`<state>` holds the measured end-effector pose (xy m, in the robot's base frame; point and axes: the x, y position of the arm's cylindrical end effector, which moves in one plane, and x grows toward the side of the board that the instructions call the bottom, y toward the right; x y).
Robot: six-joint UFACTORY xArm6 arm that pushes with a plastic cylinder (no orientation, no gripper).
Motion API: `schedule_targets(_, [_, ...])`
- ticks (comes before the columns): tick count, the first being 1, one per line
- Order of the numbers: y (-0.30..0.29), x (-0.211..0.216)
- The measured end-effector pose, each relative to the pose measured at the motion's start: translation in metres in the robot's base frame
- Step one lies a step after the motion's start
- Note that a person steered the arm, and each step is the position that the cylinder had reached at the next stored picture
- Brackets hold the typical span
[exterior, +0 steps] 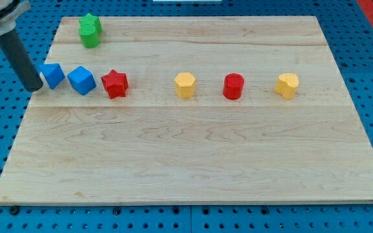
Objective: Push the blue triangle toward the blue cube
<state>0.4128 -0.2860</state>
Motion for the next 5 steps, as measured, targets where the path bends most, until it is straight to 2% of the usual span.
schedule_targets(1, [-0.015, -0.025])
schedule_targets(2, [0.001, -0.087])
schedule_targets(3, [0.004, -0.088])
schedule_targets(4, [0.012, -0.058])
schedule_targets(5, [0.012, -0.052])
